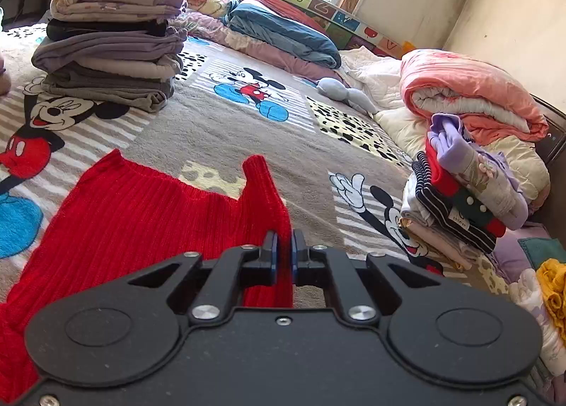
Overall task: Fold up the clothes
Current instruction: 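Lay the sleeve down along the sweater body and open the left gripper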
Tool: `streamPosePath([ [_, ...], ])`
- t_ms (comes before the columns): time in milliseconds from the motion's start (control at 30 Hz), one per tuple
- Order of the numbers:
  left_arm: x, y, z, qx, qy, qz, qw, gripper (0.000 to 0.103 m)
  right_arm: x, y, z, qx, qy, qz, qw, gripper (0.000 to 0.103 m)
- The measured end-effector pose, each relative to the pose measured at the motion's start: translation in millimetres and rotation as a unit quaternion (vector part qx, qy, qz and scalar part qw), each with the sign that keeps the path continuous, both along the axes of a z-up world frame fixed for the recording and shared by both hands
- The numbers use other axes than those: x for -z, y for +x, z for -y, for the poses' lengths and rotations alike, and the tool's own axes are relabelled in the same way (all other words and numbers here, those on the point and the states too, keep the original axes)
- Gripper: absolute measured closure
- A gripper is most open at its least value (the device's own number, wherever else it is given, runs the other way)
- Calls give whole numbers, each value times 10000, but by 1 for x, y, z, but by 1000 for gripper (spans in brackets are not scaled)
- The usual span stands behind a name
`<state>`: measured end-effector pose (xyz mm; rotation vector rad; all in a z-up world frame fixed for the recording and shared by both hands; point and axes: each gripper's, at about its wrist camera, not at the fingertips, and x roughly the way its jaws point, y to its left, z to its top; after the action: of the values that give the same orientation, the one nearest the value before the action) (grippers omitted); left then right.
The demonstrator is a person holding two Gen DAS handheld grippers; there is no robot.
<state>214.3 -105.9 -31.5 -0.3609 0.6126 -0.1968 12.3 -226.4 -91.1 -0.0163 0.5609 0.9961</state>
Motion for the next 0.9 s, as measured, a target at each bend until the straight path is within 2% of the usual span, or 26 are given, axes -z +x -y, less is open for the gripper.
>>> streamPosePath([
  [133, 9, 7, 10, -11, 104, -89, 9999, 99, 1, 0, -3, -94, -104, 36, 9999, 0],
  [267, 18, 15, 20, 17, 380, -157, 9992, 99, -1, 1, 2, -156, -31, -56, 9999, 0],
  [400, 27, 21, 35, 59, 817, -180, 9965, 99, -1, 6, 4, -204, 16, -116, 9997, 0],
  [533, 35, 29, 52, 106, 1355, -259, 9904, 98, 1, 8, 6, -230, 103, -193, 9995, 0],
  [600, 37, 34, 56, 306, 1440, -339, 9885, 81, 2, 10, 7, -240, 135, -223, 9994, 0],
  [633, 37, 36, 58, 424, 1461, -388, 9876, 62, 2, 10, 7, -247, 144, -235, 9993, 0],
  [700, 30, 33, 52, 530, 1265, -342, 9900, 59, 1, 12, 10, -269, 141, -251, 9992, 0],
  [800, 10, 9, 32, 720, 1005, 16, 9923, 59, 0, 13, 18, -268, 208, -330, 9989, 1],
  [900, -1, -26, 6, 899, 1103, 360, 9892, 59, 0, 14, 26, -170, 263, -375, 9988, 1],
])
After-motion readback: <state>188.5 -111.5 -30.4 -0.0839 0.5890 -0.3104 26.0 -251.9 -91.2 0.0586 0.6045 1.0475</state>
